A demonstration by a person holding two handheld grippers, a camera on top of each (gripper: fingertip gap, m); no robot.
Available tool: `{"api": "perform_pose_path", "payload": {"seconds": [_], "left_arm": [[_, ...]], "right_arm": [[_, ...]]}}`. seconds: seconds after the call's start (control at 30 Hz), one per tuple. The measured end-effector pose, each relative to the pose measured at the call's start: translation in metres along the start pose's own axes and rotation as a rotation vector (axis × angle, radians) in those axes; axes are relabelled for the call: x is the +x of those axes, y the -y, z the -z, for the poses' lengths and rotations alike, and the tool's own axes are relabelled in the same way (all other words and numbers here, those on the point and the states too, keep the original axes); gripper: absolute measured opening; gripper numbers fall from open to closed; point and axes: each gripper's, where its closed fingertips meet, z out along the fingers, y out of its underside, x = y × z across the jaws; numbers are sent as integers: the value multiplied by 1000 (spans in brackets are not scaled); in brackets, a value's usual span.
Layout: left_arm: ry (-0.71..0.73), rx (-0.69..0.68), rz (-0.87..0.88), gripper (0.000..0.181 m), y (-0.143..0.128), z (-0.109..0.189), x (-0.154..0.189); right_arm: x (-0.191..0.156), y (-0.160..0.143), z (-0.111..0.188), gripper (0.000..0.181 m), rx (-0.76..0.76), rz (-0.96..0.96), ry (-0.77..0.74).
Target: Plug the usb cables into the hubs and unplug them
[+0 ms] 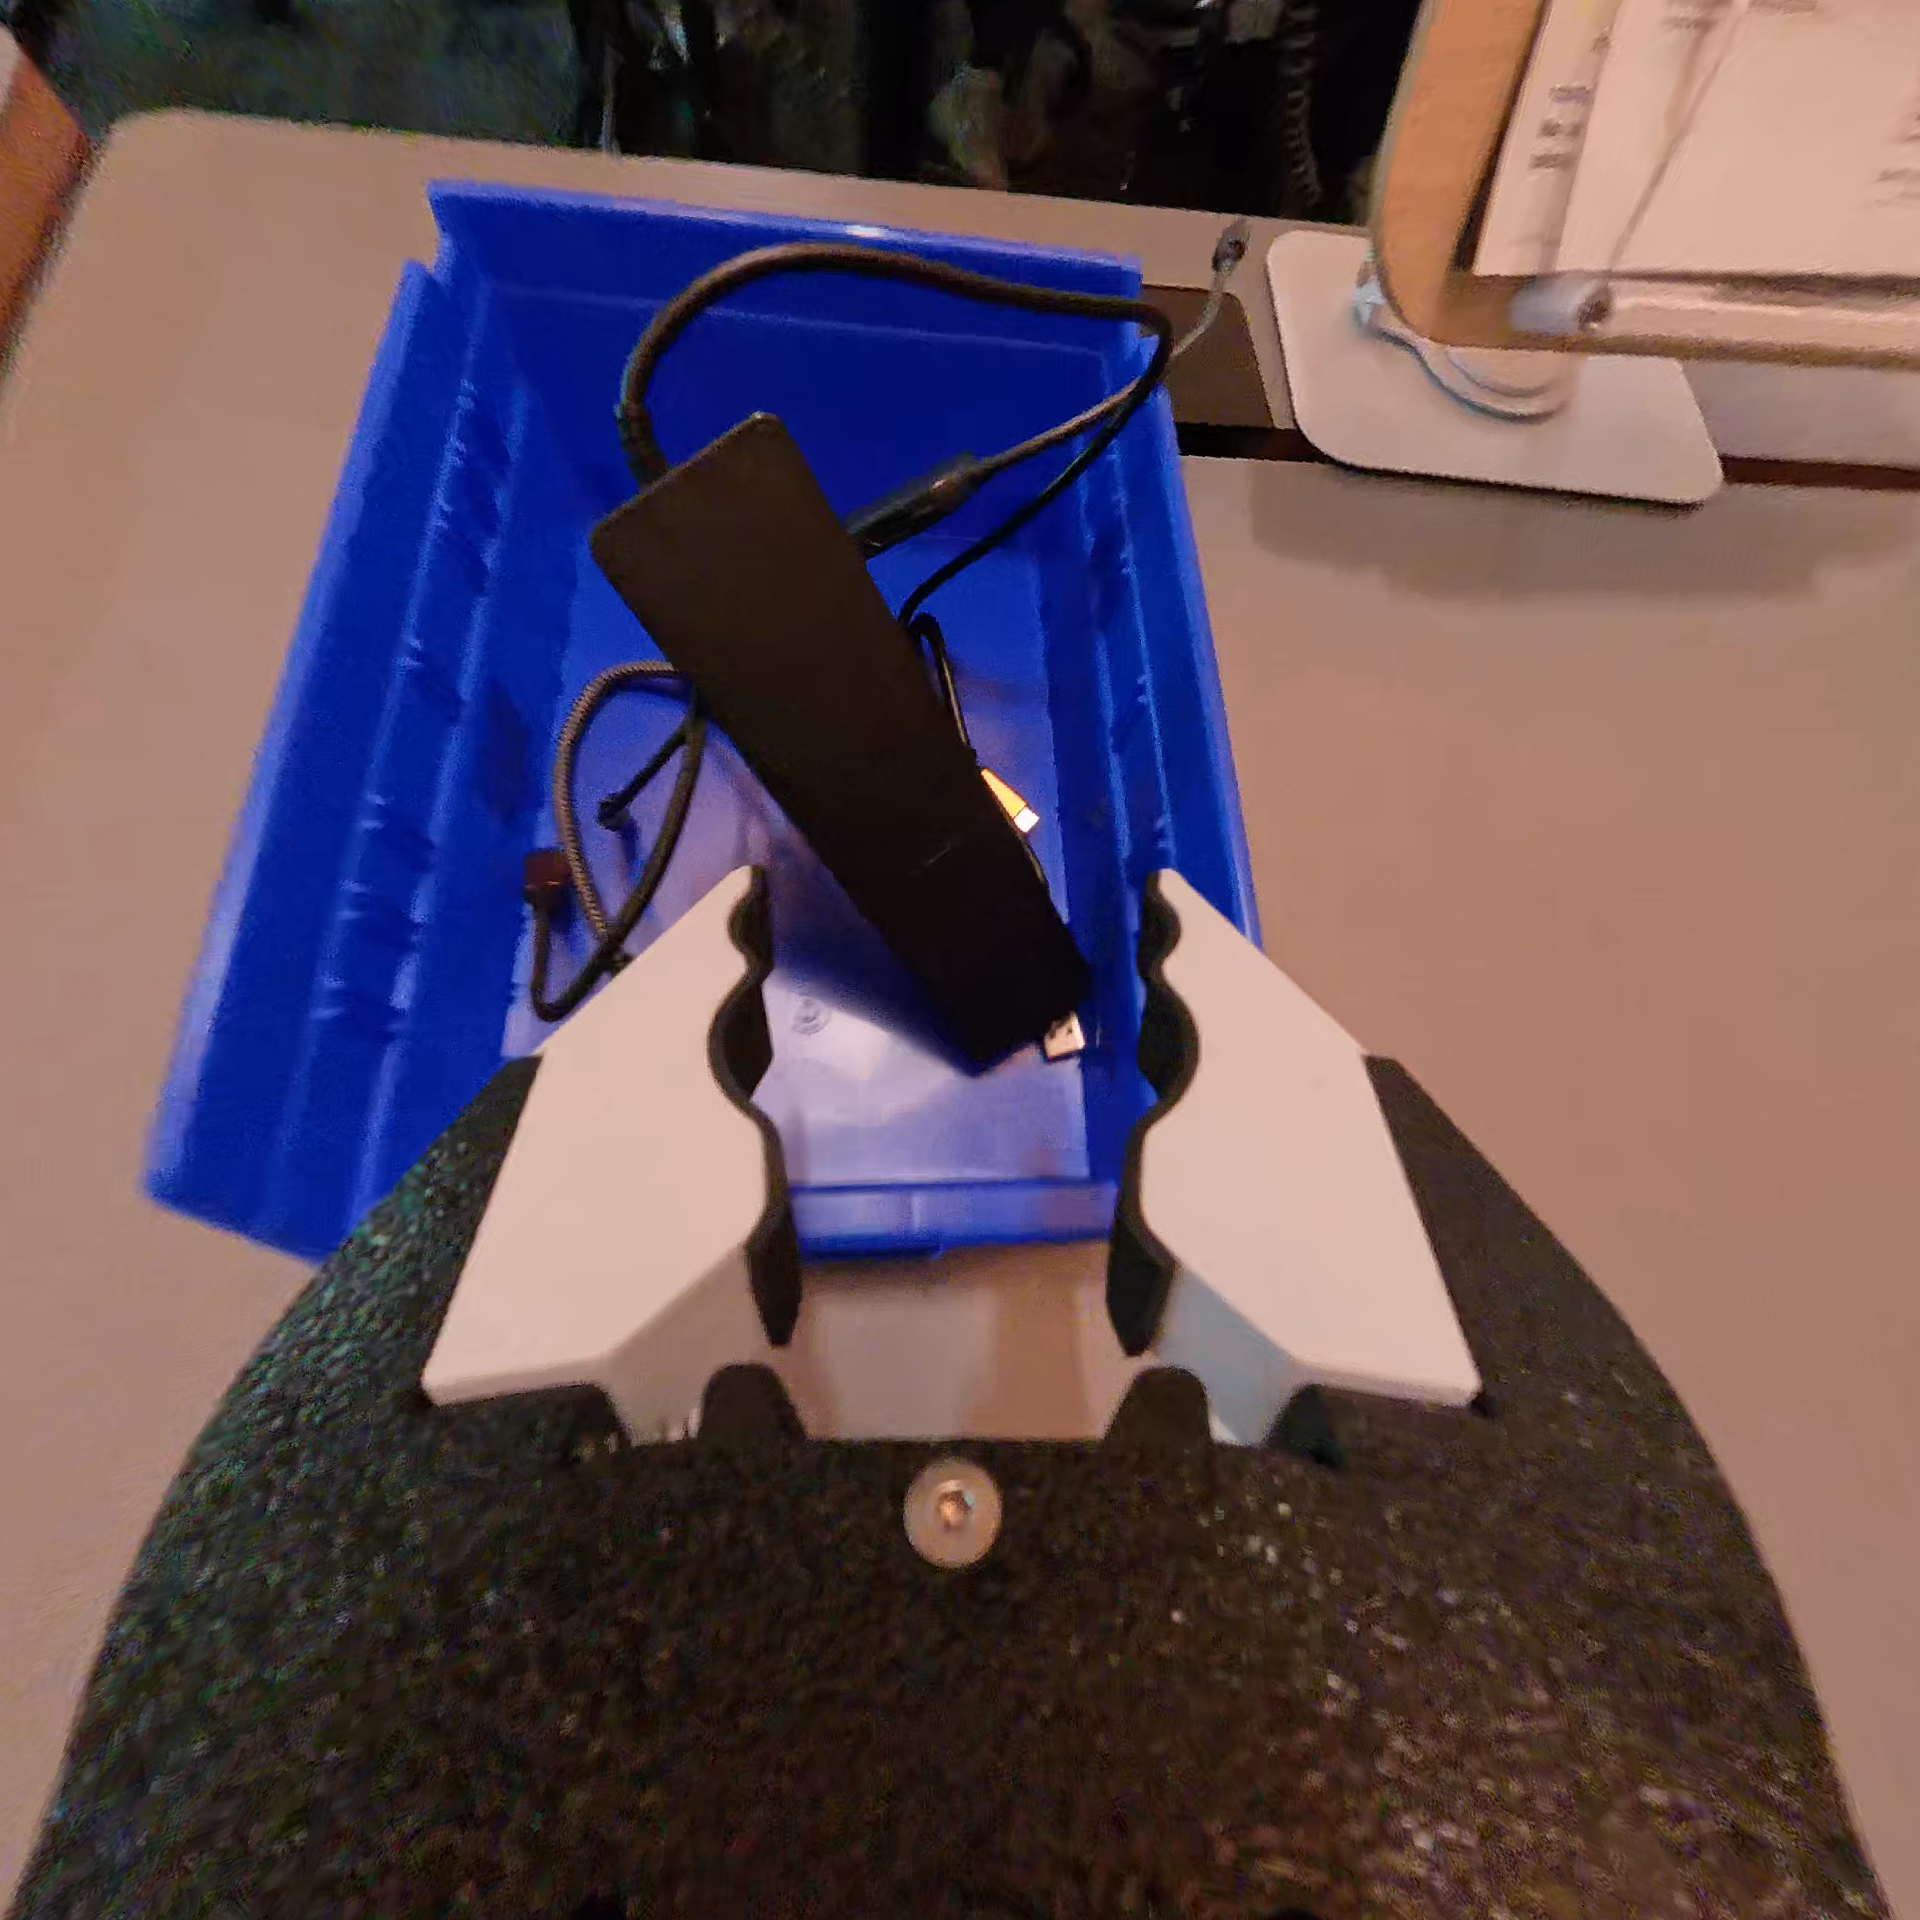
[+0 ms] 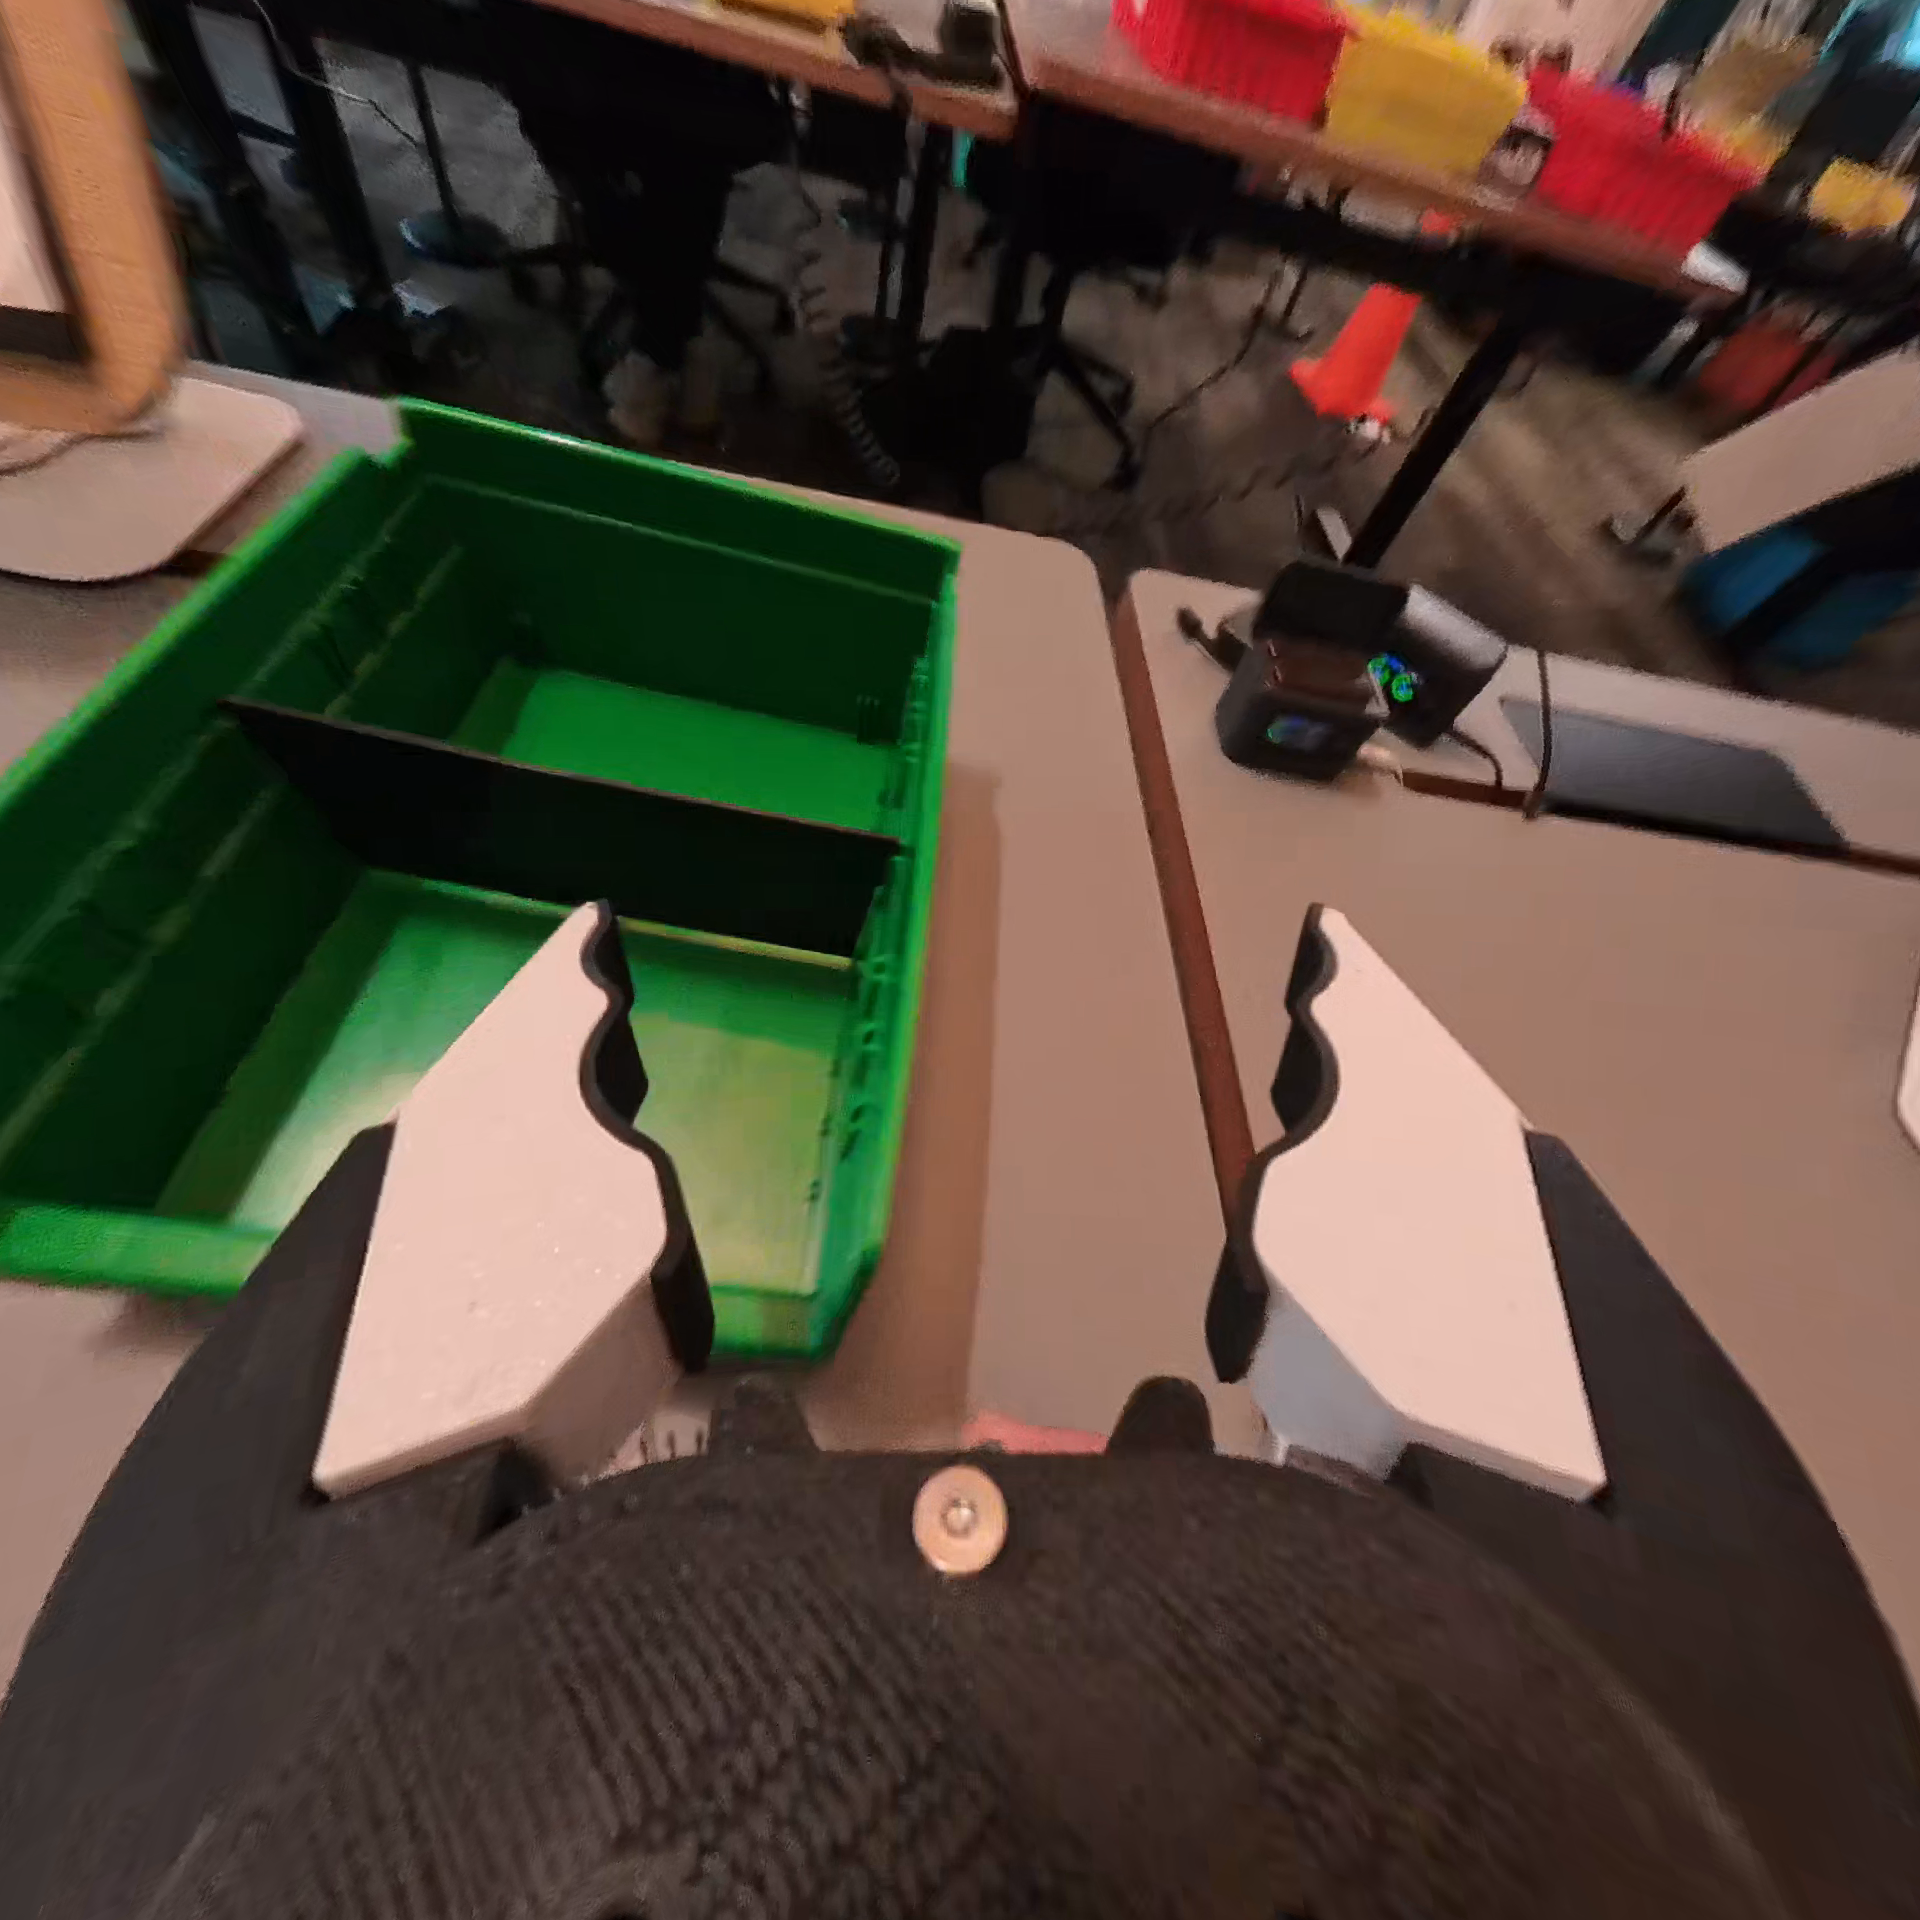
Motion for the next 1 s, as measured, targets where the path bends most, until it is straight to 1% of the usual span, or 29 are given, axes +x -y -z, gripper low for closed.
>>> {"api": "perform_pose_path", "payload": {"seconds": [0.03, 0.1, 0.17, 0.23, 0.3, 0.33, 0.4, 0.5, 0.57, 0.6, 0.67, 0.77, 0.83, 0.87, 0.93, 1.0], "left_arm": [[-1, -6, 53, 76, 0, -10, 1], [13, -3, 178, 84, 1, -26, -2], [-1, 6, 263, 80, 2, -39, 0], [64, -12, 288, 81, -2, -51, -11], [139, -34, 276, 83, -7, -59, -24], [172, -40, 274, 83, -9, -61, -30], [147, -54, 282, 83, -9, -67, -26], [161, -60, 251, 83, -9, -75, -28], [149, -69, 222, 69, -11, -82, -27], [131, -59, 195, 64, -10, -85, -25], [112, -41, 192, 64, -8, -88, -25], [76, -11, 89, 61, -5, -82, -16], [61, 12, 23, 60, -1, -68, -10], [78, 35, -8, 59, 5, -59, -11], [124, 108, -81, 58, 24, -34, -12], [169, 191, -160, 57, 49, -5, -9]], "right_arm": [[-14, 5, 13, 126, 25, 32, 14], [-50, 15, 36, 126, 95, 67, 85], [-95, 20, 56, 124, 166, 72, 217], [-136, 19, 71, 121, 205, 83, 331], [-165, 15, 81, 120, 228, 108, 396], [-177, 14, 84, 118, 239, 123, 422], [-193, 20, 87, 116, 257, 138, 452], [-219, 24, 92, 113, 281, 127, 522], [-239, 21, 96, 112, 268, 150, 567], [-247, 20, 97, 112, 265, 168, 577], [-262, 22, 103, 111, 280, 197, 594], [-283, 23, 113, 110, 292, 207, 653], [-291, 25, 121, 110, 306, 201, 693], [-293, 27, 125, 109, 314, 192, 710], [-295, 31, 131, 109, 331, 161, 736], [-297, 36, 137, 108, 348, 121, 765]]}}
